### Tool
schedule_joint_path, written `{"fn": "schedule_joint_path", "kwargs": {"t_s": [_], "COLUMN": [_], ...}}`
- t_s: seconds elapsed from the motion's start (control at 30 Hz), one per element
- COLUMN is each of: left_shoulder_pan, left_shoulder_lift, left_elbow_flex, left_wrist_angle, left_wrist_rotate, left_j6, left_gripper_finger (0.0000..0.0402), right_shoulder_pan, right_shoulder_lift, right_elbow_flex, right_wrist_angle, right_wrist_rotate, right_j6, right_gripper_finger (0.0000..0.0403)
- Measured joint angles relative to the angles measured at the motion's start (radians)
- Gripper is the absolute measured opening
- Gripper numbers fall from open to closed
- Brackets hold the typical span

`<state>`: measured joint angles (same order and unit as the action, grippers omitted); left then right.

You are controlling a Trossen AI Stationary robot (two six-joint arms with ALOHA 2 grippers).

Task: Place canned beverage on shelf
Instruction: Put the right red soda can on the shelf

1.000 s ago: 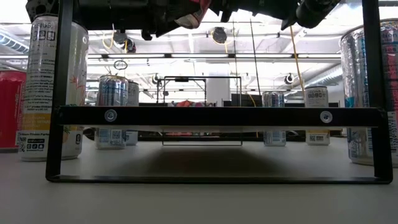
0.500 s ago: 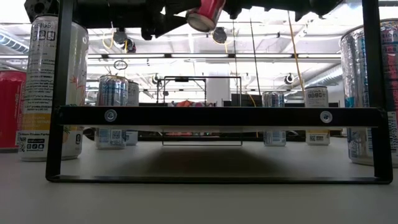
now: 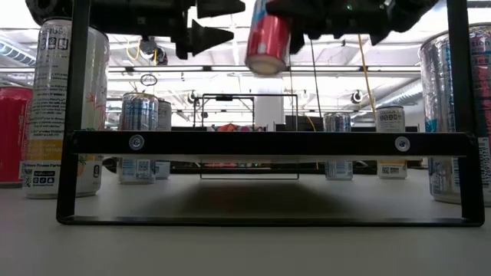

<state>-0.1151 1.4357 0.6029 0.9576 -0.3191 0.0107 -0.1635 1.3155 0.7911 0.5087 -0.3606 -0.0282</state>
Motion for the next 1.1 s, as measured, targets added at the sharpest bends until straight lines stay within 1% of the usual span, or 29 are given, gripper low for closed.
{"fn": "schedule_joint_path", "kwargs": {"t_s": [0.13, 0.27, 0.33, 0.47, 0.57, 0.7, 0.8, 0.93, 1.1], "left_shoulder_pan": [-0.023, -0.042, -0.043, -0.022, -0.007, -0.007, -0.007, -0.007, -0.006], "left_shoulder_lift": [-0.077, -0.161, -0.202, -0.306, -0.359, -0.388, -0.388, -0.388, -0.388], "left_elbow_flex": [0.0, 0.0, -0.001, 0.0, 0.0, 0.0, 0.0, 0.0, 0.0], "left_wrist_angle": [-0.116, -0.194, -0.204, -0.258, -0.366, -0.506, -0.569, -0.606, -0.609], "left_wrist_rotate": [0.0, -0.01, -0.014, -0.025, -0.027, -0.027, -0.027, -0.027, -0.027], "left_j6": [-0.032, -0.031, -0.021, -0.004, -0.03, -0.044, -0.084, -0.109, -0.097], "left_gripper_finger": [0.0395, 0.0395, 0.0395, 0.0395, 0.0395, 0.0395, 0.0395, 0.0395, 0.0395], "right_shoulder_pan": [0.008, 0.029, 0.038, 0.04, 0.041, 0.041, 0.035, 0.034, 0.047], "right_shoulder_lift": [0.001, 0.017, 0.039, 0.112, 0.17, 0.213, 0.222, 0.22, 0.22], "right_elbow_flex": [-0.026, -0.033, -0.033, -0.033, -0.033, -0.033, -0.033, -0.033, -0.011], "right_wrist_angle": [-0.002, 0.006, 0.01, 0.103, 0.179, 0.212, 0.214, 0.22, 0.197], "right_wrist_rotate": [0.046, 0.088, 0.115, 0.132, 0.129, 0.128, 0.142, 0.206, 0.206], "right_j6": [0.024, 0.014, 0.005, -0.003, 0.001, -0.011, -0.012, -0.011, -0.023], "right_gripper_finger": [0.0265, 0.0265, 0.0265, 0.0265, 0.0265, 0.0265, 0.0265, 0.0265, 0.0265]}}
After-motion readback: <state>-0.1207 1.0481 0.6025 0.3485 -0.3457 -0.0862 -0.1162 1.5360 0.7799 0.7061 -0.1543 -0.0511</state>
